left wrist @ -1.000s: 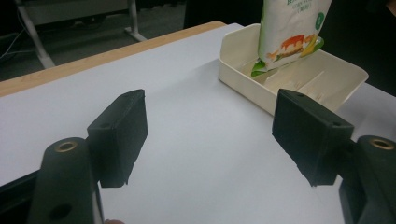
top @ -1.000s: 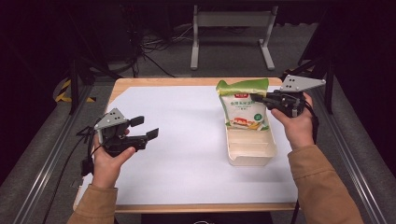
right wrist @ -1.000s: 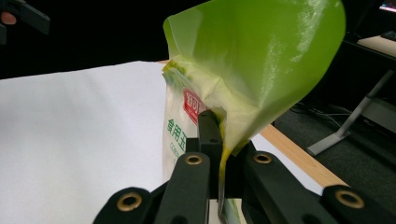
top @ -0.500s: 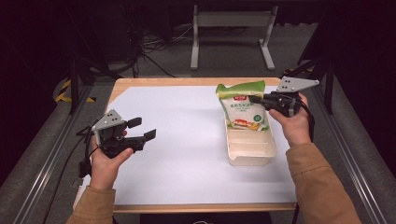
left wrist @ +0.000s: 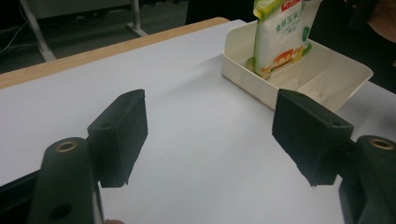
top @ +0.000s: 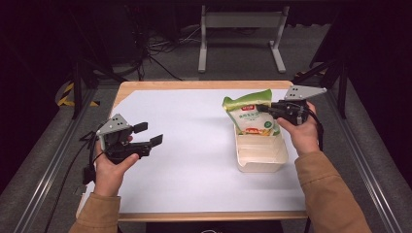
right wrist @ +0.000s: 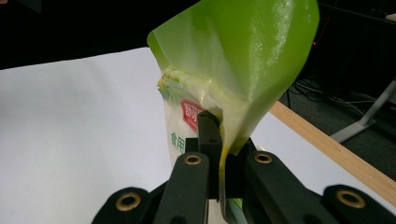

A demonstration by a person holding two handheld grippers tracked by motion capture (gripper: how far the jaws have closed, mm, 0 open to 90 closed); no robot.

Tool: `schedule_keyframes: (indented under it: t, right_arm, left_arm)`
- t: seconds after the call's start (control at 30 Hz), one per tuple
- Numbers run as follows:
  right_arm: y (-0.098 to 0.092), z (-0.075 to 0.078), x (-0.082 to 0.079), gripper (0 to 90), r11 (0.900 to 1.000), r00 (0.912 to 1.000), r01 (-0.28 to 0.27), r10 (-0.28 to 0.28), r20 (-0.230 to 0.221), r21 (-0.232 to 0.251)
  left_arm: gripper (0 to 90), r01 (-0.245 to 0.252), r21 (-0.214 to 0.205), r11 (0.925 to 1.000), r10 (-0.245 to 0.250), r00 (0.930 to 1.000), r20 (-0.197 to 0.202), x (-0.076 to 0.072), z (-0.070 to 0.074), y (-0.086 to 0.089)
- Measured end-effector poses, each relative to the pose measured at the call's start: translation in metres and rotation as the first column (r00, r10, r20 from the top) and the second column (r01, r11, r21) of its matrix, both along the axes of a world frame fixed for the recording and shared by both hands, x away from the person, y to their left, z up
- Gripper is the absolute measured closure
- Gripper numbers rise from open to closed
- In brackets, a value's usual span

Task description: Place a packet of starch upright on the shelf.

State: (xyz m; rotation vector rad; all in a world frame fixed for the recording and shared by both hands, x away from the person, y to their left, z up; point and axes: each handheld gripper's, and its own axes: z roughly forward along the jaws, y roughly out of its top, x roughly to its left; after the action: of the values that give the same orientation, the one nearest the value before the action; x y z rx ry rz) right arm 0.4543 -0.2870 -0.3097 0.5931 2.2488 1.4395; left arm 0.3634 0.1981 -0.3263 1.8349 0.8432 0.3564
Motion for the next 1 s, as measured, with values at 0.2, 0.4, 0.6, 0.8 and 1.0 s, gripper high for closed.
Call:
schedule_keyframes:
  t: [0.2, 0.4, 0.6, 0.8, 1.0]
  right_arm:
    - [0.0, -0.002, -0.002, 88.4, 1.0, 1.0, 0.002, -0.002, -0.002, 0.005]
    - [-0.004, -0.009, -0.003, 88.5, 0.9993, 0.9999, 0.01, -0.01, -0.007, 0.035]
    - [-0.005, -0.011, -0.005, 88.6, 0.9987, 0.9996, 0.023, -0.022, -0.019, 0.045]
    - [-0.009, -0.017, -0.006, 88.8, 0.9939, 0.9982, 0.029, -0.023, -0.056, 0.106]
    - [-0.001, -0.018, -0.004, 88.9, 0.9823, 0.9965, -0.036, 0.049, -0.067, 0.184]
  left_arm:
    - [27.8, -0.001, -0.002, 1.0, 0.001, 1.0, 0.0, 0.001, -0.001, 0.0]
    - [27.8, 0.002, -0.003, 1.0, -0.002, 1.0, 0.002, 0.001, -0.001, 0.0]
    - [27.8, 0.002, -0.004, 1.0, -0.002, 1.0, -0.006, 0.001, -0.001, 0.0]
    - [27.9, 0.005, -0.005, 1.0, -0.005, 0.9999, -0.009, 0.002, -0.002, 0.0]
    - [27.9, 0.009, -0.002, 1.0, -0.009, 0.9999, -0.011, 0.003, -0.003, -0.002]
